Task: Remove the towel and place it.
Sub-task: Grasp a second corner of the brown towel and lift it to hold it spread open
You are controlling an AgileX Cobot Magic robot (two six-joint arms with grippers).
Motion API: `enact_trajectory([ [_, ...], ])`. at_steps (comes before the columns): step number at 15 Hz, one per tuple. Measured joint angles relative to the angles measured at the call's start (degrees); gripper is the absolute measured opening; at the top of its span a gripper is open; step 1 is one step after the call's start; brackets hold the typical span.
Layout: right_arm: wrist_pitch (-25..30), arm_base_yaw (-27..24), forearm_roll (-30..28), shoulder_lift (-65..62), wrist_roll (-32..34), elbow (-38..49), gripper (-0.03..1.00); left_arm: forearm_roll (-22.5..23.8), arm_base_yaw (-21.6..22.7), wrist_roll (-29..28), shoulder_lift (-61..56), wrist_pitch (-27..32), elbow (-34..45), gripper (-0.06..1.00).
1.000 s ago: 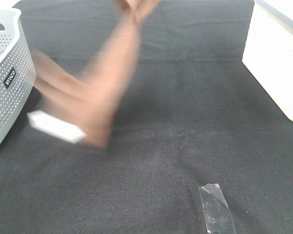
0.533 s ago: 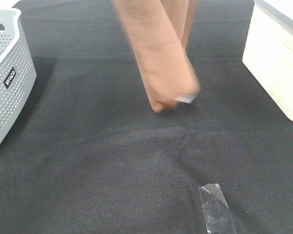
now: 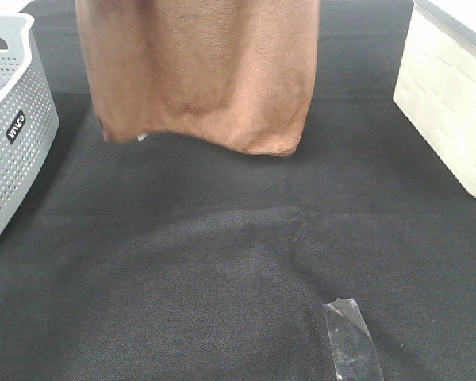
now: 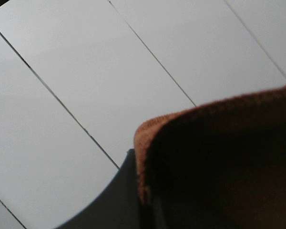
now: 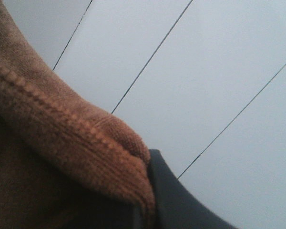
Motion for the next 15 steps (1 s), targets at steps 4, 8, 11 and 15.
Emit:
enact_trajectory([
  [4,-9.57,0.0,0.74,3.61,3.27,-0.23,0.0,0.0,2.81,-0.06,4.3,-6.99,0.0,0.0],
  [8,-15.36,-0.23,1.09,10.66,3.84,-6.13,0.0,0.0,2.81,-0.57,11.92,-16.1,-5.16,0.0],
  [11,-18.39,-1.43,2.18,14.38,4.3,-11.29,0.0,0.0,2.81,-1.43,19.08,-15.99,-16.27,0.0],
  [15,-22.0,-5.33,4.53,20.57,8.31,-17.76,0.0,0.0,3.95,-2.06,33.12,-10.37,-38.04,0.0],
])
